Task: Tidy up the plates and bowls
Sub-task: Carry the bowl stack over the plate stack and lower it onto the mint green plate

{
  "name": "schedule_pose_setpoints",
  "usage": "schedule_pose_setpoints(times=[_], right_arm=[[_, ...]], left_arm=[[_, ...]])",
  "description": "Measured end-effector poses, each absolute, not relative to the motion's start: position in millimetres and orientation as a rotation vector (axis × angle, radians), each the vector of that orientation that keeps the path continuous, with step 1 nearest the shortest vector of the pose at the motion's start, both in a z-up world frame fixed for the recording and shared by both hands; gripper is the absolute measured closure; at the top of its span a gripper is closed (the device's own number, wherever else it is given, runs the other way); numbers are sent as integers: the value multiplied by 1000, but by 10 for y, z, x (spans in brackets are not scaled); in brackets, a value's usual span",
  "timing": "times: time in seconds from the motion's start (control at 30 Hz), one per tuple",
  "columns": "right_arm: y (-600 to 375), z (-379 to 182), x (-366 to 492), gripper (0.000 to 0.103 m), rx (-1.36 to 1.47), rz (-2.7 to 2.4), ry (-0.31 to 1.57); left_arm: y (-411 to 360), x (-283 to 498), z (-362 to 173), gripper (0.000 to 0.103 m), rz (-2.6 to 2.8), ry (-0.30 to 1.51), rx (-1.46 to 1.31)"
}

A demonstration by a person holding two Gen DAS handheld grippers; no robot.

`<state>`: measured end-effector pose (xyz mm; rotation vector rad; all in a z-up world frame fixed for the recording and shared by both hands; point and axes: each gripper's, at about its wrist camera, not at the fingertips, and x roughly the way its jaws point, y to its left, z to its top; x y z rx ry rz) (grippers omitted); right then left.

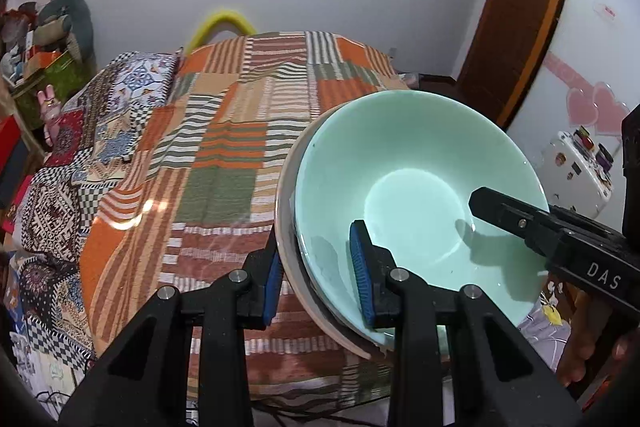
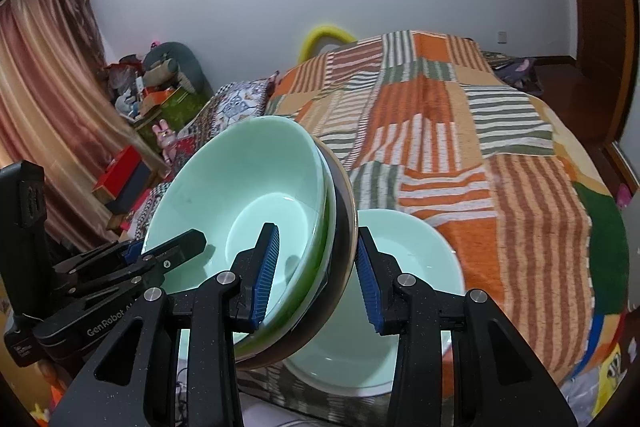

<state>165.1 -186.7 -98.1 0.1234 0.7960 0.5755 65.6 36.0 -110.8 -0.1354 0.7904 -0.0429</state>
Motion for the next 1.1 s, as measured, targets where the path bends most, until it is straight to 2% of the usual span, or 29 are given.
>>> schedule_pose_setpoints(times=[1.1], right_arm=[[-2218,-1399,1863,68,182,501,919]], left_arm=[[18,1140,-1646,71,-79,1000,-91]])
